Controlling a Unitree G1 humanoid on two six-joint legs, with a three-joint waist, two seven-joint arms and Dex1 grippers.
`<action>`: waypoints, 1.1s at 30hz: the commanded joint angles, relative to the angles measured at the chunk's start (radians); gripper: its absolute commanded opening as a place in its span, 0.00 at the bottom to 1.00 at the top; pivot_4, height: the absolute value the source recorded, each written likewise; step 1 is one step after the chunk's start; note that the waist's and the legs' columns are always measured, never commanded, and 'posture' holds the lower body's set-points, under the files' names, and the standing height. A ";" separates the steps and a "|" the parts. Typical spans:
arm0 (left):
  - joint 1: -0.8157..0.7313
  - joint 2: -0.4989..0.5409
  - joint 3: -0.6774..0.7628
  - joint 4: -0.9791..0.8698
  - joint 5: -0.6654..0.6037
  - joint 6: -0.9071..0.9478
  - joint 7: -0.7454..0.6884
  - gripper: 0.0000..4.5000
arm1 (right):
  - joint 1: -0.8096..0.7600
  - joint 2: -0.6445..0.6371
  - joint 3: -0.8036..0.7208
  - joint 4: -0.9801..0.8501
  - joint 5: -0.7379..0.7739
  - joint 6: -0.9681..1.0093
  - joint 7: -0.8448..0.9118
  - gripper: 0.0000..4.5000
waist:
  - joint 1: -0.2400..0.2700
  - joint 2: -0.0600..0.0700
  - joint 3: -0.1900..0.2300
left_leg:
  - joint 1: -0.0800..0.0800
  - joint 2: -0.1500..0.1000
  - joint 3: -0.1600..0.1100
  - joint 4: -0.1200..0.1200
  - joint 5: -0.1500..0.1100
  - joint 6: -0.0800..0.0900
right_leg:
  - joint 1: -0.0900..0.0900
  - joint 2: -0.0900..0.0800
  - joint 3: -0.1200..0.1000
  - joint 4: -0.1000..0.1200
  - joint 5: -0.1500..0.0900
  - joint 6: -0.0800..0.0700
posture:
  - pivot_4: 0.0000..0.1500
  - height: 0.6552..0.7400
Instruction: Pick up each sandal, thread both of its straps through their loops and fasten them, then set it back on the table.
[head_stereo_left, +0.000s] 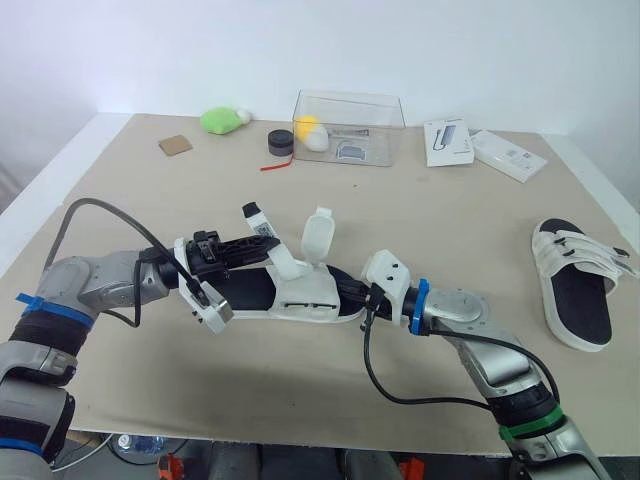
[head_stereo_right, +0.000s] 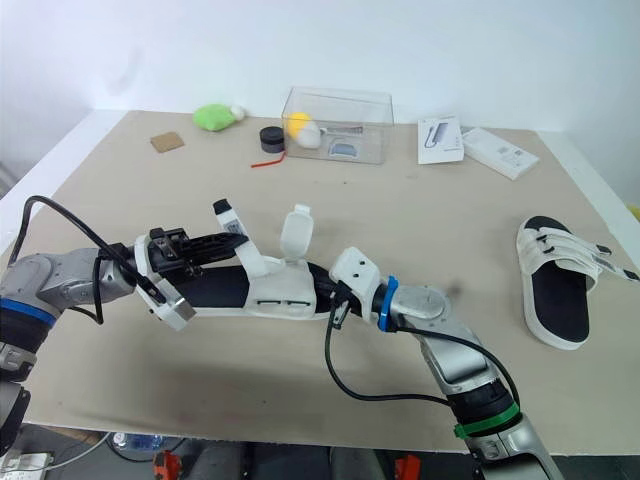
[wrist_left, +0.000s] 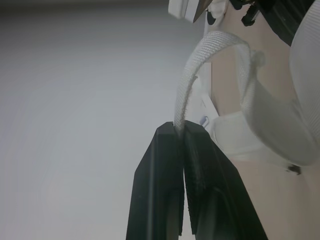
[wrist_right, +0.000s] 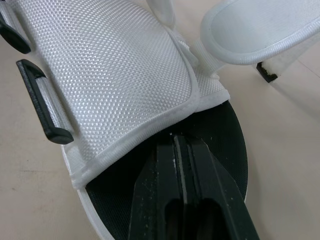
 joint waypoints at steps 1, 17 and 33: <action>-0.021 -0.028 0.057 -0.130 0.070 -0.054 0.080 0.04 | -0.011 0.004 0.014 0.017 -0.010 -0.004 0.007 0.00 | 0.000 0.000 0.000 | 0.000 0.000 0.000 0.000 0.000 0.000 | 0.000 0.000 0.000 0.000 0.000 0.000 | 1.00 1.00; 0.013 -0.068 0.052 -0.199 0.210 -0.094 0.208 0.57 | -0.024 0.005 0.013 0.035 -0.017 -0.013 0.016 0.00 | -0.001 0.000 0.000 | 0.001 0.000 0.000 0.000 0.000 0.000 | 0.001 0.000 0.000 0.000 0.001 0.001 | 1.00 1.00; 0.279 0.177 -0.205 -0.296 -1.386 0.692 -0.672 0.98 | 0.004 0.003 0.014 0.012 -0.007 0.019 0.016 0.00 | -0.011 0.000 0.000 | 0.000 0.001 0.001 0.000 0.000 0.000 | 0.000 -0.001 0.000 0.001 0.000 -0.001 | 1.00 1.00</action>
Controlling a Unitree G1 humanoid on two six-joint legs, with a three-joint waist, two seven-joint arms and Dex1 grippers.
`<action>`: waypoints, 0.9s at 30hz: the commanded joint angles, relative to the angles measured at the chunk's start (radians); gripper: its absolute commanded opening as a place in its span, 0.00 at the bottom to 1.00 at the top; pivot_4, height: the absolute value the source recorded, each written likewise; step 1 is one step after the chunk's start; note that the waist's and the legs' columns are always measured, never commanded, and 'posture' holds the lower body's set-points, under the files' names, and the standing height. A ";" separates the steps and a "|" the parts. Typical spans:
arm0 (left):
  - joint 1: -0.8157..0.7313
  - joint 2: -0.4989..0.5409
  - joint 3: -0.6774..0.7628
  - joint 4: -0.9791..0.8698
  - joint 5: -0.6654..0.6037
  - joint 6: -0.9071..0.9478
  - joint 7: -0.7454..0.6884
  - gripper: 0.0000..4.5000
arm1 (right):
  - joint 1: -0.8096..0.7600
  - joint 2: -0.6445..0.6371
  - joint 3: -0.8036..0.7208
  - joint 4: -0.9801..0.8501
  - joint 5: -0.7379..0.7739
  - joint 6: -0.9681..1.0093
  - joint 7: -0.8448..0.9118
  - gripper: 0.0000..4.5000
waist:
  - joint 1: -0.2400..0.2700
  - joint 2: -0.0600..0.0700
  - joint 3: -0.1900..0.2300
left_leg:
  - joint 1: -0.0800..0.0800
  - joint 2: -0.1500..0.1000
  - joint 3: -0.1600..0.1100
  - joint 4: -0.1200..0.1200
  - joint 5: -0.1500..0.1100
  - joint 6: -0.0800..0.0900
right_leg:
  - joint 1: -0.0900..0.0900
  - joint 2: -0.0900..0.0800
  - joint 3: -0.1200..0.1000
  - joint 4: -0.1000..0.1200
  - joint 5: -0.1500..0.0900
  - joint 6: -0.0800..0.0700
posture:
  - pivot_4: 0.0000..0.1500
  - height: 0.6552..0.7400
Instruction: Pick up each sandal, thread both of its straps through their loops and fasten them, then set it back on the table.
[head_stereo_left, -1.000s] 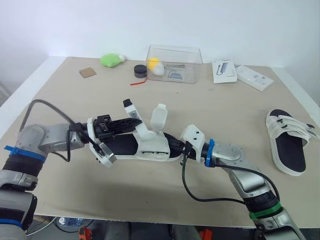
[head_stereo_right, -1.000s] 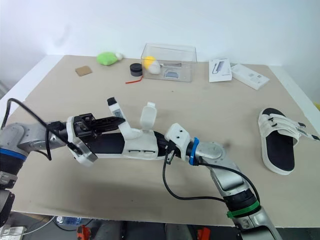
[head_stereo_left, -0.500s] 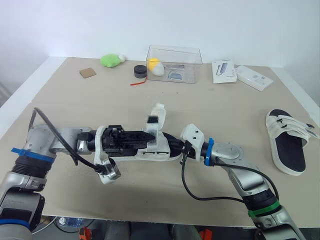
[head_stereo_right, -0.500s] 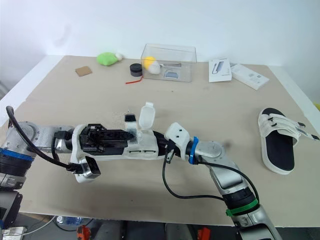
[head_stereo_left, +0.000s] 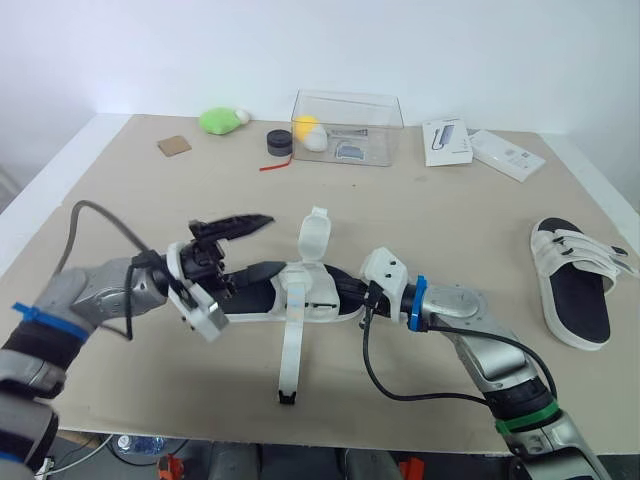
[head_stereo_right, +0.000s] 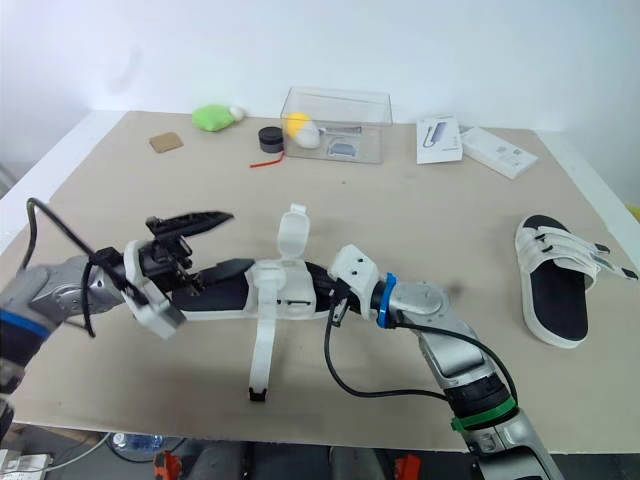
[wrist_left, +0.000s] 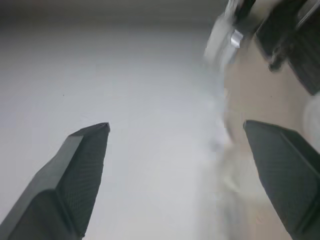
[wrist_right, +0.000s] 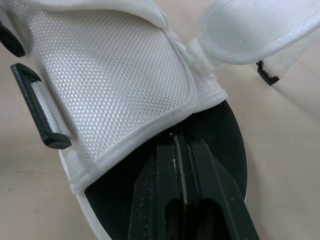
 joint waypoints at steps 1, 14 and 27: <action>0.207 0.115 0.024 -0.348 -0.949 0.692 -0.505 0.98 | 0.024 -0.004 0.011 -0.016 0.004 0.044 0.005 0.00 | -0.007 0.000 0.000 | 0.000 0.002 0.003 -0.001 -0.001 -0.001 | -0.001 0.000 0.001 0.000 0.000 -0.002 | 1.00 1.00; 0.456 0.303 0.429 -0.615 -1.790 1.813 -0.868 0.98 | 0.019 0.012 0.025 -0.023 0.005 0.061 0.006 0.00 | -0.009 -0.001 0.000 | 0.001 0.010 0.007 -0.001 -0.003 -0.003 | -0.002 0.004 -0.003 0.001 -0.005 -0.009 | 1.00 1.00; 0.490 0.018 0.254 -0.714 -1.521 2.057 -0.789 0.98 | 0.022 0.023 0.026 -0.030 -0.002 0.058 -0.010 0.00 | -0.019 -0.004 -0.002 | 0.001 0.011 0.007 -0.001 -0.004 -0.005 | -0.003 0.004 -0.004 -0.001 -0.006 -0.012 | 1.00 1.00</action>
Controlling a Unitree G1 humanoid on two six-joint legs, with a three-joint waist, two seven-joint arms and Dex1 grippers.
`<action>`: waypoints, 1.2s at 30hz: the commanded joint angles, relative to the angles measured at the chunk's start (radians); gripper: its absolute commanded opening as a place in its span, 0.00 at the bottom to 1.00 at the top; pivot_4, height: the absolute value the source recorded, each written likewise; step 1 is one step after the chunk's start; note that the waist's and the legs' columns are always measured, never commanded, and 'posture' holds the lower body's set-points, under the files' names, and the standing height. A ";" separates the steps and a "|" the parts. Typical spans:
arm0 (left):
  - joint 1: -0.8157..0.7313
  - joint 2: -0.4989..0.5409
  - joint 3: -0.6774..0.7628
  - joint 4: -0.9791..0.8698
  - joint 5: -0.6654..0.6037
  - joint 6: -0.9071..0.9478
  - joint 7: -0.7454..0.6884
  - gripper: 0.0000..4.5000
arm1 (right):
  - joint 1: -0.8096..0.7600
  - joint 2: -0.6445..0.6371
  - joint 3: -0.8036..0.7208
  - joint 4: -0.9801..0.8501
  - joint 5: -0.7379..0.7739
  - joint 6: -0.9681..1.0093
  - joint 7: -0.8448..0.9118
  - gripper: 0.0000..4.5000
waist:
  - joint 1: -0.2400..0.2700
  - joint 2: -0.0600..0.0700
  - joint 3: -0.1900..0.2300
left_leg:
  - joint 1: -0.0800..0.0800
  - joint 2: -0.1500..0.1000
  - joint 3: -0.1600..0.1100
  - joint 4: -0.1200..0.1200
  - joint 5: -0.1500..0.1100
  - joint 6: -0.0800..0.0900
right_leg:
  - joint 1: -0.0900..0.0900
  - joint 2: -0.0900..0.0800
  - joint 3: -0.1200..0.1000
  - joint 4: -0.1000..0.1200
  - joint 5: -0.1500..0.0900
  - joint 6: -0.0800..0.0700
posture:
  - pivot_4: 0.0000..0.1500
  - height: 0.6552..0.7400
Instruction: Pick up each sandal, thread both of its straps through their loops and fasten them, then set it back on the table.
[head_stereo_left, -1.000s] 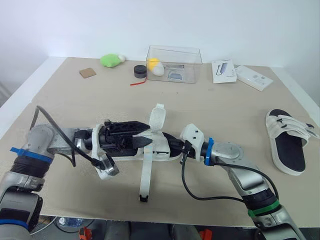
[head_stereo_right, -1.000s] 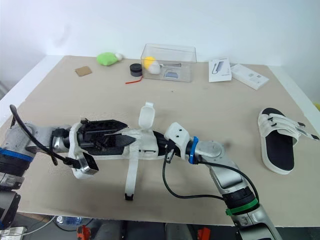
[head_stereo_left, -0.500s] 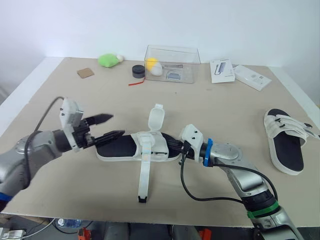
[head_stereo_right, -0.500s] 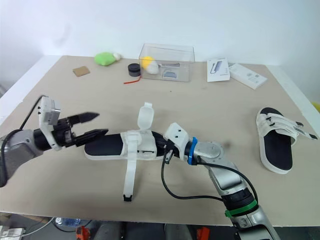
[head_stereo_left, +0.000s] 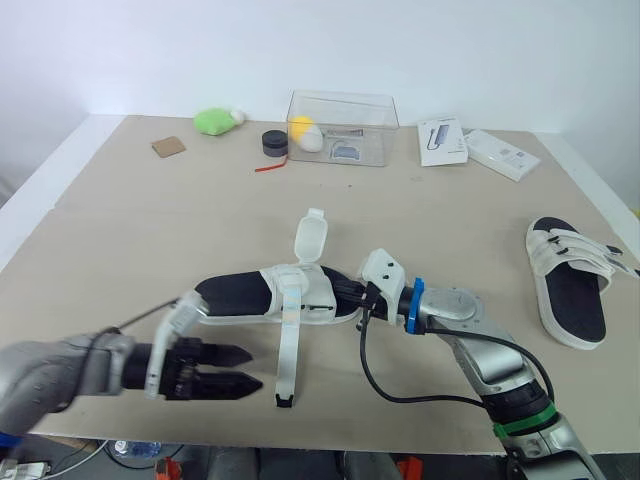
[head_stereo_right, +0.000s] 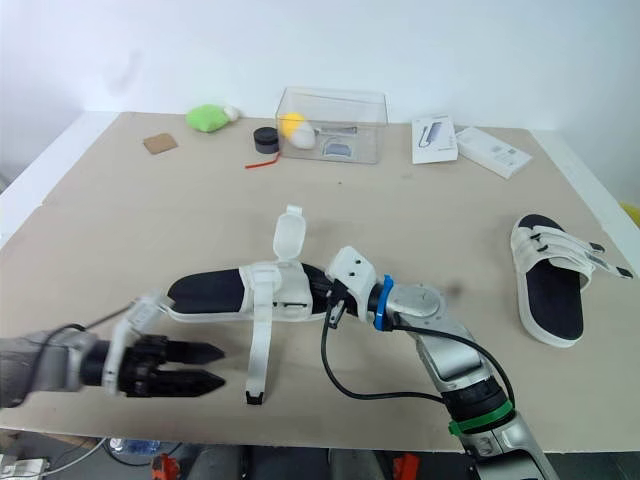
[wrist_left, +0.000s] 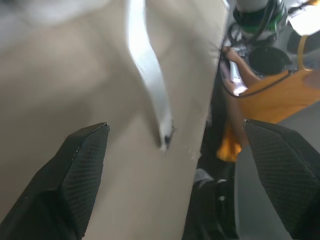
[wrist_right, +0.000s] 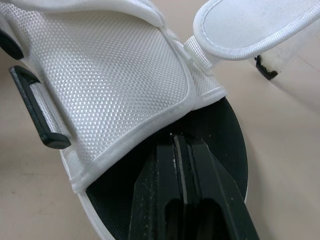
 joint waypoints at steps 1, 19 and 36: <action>-0.041 -0.072 0.004 -0.004 0.025 0.044 0.041 0.98 | 0.013 0.000 0.023 -0.008 -0.010 0.014 -0.001 0.00 | 0.000 0.000 -0.001 | 0.001 0.000 0.000 0.000 0.000 0.000 | 0.000 0.000 0.000 0.000 0.000 0.000 | 1.00 1.00; -0.116 -0.191 0.091 0.017 0.064 0.170 0.025 0.01 | 0.013 0.008 0.018 -0.010 -0.012 0.020 -0.008 0.00 | -0.002 -0.001 -0.001 | 0.000 0.000 -0.001 0.000 -0.001 -0.001 | 0.000 0.000 0.000 0.000 0.000 0.000 | 1.00 1.00; -0.567 -0.298 0.234 0.343 -0.002 0.355 0.229 0.01 | 0.007 0.028 0.047 0.014 -0.046 0.013 -0.030 0.00 | -0.010 -0.001 -0.001 | 0.000 0.001 -0.003 -0.001 -0.001 -0.001 | 0.001 0.002 -0.002 0.001 -0.001 0.002 | 1.00 1.00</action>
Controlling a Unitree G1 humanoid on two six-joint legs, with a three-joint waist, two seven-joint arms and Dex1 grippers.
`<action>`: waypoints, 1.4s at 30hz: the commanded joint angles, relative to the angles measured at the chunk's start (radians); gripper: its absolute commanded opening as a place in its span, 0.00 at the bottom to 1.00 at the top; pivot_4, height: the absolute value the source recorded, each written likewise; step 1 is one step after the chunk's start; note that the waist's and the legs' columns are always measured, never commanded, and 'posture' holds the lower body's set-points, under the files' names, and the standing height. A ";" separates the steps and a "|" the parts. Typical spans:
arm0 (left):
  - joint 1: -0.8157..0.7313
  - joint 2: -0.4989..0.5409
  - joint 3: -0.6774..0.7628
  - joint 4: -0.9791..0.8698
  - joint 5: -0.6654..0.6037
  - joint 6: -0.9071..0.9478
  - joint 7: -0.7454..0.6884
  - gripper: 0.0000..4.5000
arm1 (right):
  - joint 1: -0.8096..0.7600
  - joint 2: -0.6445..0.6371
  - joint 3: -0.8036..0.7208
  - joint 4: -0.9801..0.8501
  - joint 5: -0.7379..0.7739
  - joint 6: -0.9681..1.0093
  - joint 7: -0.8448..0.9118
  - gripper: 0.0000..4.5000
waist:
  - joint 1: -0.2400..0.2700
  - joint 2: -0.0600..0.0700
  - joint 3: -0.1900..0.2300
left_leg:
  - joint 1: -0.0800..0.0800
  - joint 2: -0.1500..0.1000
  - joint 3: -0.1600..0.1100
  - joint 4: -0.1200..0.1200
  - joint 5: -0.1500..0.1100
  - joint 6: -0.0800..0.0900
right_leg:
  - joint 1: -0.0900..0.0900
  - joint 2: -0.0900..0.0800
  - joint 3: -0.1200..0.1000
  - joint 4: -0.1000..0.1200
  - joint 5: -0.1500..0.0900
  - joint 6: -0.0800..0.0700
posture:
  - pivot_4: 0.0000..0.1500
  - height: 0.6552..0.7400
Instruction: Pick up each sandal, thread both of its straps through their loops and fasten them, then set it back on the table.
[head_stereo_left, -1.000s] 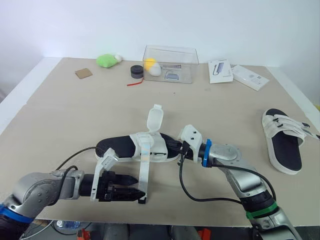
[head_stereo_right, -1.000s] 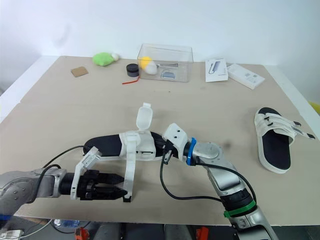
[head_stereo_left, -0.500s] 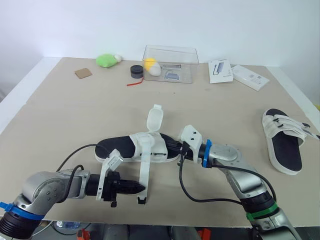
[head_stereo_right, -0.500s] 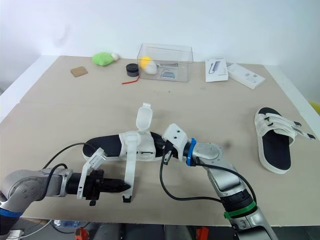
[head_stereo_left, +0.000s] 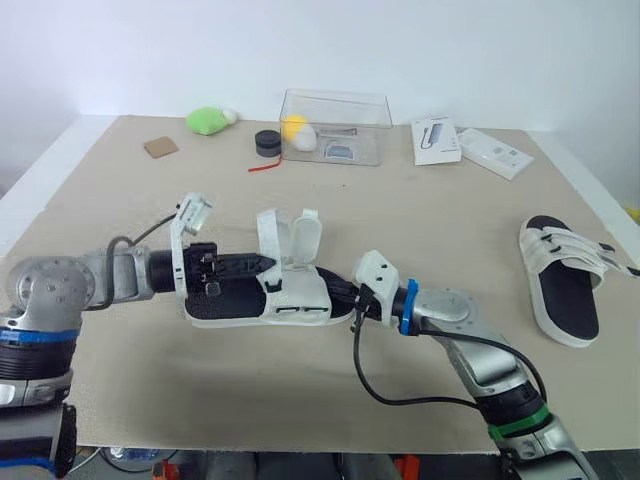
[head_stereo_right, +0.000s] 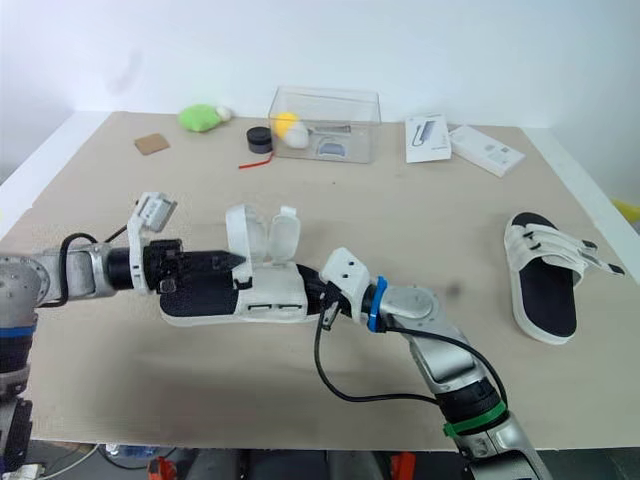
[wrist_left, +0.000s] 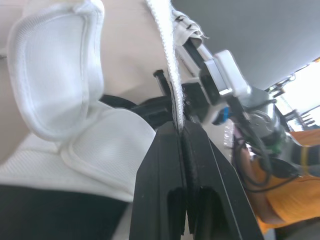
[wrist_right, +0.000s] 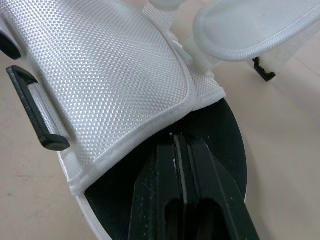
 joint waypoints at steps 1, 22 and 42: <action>-0.039 -0.038 -0.006 0.029 0.024 0.030 0.017 0.01 | 0.009 0.005 0.027 0.021 -0.021 0.017 -0.010 0.00 | 0.000 0.000 0.000 | 0.000 0.000 0.000 0.000 0.000 0.000 | 0.000 0.000 0.000 0.000 0.000 0.000 | 1.00 1.00; 0.008 -0.102 0.084 -0.011 -0.055 0.229 0.074 0.01 | 0.012 0.000 0.017 0.016 -0.019 0.022 -0.019 0.00 | -0.001 0.000 0.000 | 0.000 0.000 -0.001 0.000 0.000 0.000 | 0.000 0.001 0.000 0.000 0.000 0.000 | 1.00 1.00; 0.081 -0.149 0.057 -0.096 0.015 0.188 0.090 0.01 | 0.013 0.006 0.026 0.014 -0.016 0.021 -0.022 0.00 | -0.001 -0.001 0.000 | 0.000 0.000 -0.001 0.000 0.000 0.000 | 0.000 0.000 0.000 0.000 0.000 0.000 | 1.00 1.00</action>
